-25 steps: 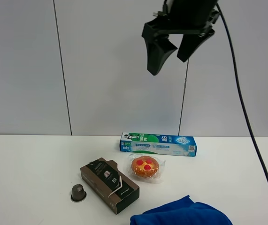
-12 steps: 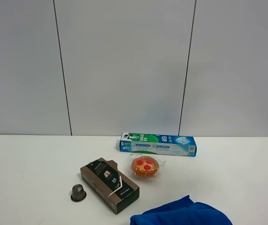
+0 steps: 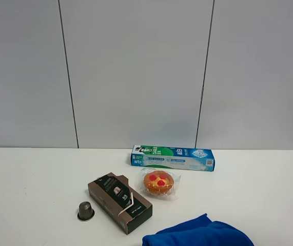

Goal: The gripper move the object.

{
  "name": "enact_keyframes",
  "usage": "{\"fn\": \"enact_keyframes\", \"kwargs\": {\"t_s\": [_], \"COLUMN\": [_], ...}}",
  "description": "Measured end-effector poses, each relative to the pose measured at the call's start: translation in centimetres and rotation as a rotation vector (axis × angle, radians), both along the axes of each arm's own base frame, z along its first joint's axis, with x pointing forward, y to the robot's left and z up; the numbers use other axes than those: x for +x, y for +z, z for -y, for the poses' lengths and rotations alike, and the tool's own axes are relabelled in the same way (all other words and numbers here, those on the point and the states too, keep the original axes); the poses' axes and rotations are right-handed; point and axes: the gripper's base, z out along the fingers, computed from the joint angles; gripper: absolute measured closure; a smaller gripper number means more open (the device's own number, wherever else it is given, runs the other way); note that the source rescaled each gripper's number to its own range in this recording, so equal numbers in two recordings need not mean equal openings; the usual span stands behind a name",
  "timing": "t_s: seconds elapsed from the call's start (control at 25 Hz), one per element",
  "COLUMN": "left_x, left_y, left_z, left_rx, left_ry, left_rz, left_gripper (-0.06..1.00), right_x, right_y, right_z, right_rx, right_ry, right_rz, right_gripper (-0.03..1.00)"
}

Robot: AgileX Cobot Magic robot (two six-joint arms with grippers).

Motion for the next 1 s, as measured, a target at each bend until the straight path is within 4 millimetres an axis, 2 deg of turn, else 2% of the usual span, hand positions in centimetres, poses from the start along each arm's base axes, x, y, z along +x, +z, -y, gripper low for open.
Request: {"fn": "enact_keyframes", "kwargs": {"t_s": [0.24, 0.44, 1.0], "left_x": [0.0, 0.0, 0.0], "left_y": [0.0, 0.0, 0.0], "left_z": [0.0, 0.0, 0.0], "left_rx": [0.0, 0.0, 0.0], "left_ry": [0.0, 0.0, 0.0], "left_rz": [0.0, 0.0, 0.0], "left_gripper": [-0.06, -0.06, -0.06], "right_x": [-3.0, -4.0, -3.9], "right_y": [-4.1, -6.6, -6.9], "right_z": [-0.8, -0.8, -0.9], "right_rx": [0.06, 0.049, 0.049], "right_ry": [0.038, 0.047, 0.058], "right_rz": [0.152, 0.173, 0.165], "right_gripper": [0.23, 0.23, 0.23]}}
